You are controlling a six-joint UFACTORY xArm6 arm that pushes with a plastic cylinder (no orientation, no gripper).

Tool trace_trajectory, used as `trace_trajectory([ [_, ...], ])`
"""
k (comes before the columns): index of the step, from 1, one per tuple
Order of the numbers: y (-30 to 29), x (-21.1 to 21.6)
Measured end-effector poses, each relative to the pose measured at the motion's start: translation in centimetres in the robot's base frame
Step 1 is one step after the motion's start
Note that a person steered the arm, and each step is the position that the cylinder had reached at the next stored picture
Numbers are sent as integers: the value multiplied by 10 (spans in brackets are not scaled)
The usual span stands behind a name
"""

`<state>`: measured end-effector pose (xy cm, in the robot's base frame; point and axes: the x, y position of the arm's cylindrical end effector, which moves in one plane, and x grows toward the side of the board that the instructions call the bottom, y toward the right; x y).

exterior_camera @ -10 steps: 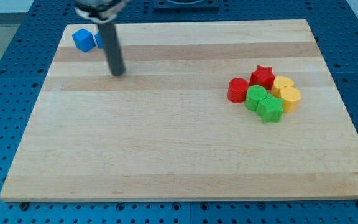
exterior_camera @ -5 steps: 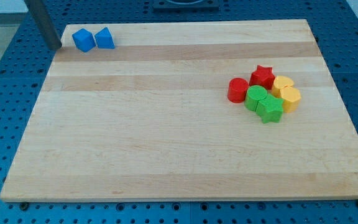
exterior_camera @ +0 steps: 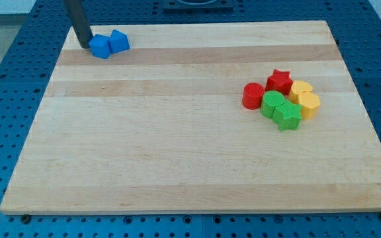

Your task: Put the blue cube to the left side of the red star

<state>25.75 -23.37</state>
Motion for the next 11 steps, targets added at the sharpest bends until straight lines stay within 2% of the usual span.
trace_trajectory([
  [2,44,12],
  [5,103,58],
  [8,108,113],
  [11,189,117],
])
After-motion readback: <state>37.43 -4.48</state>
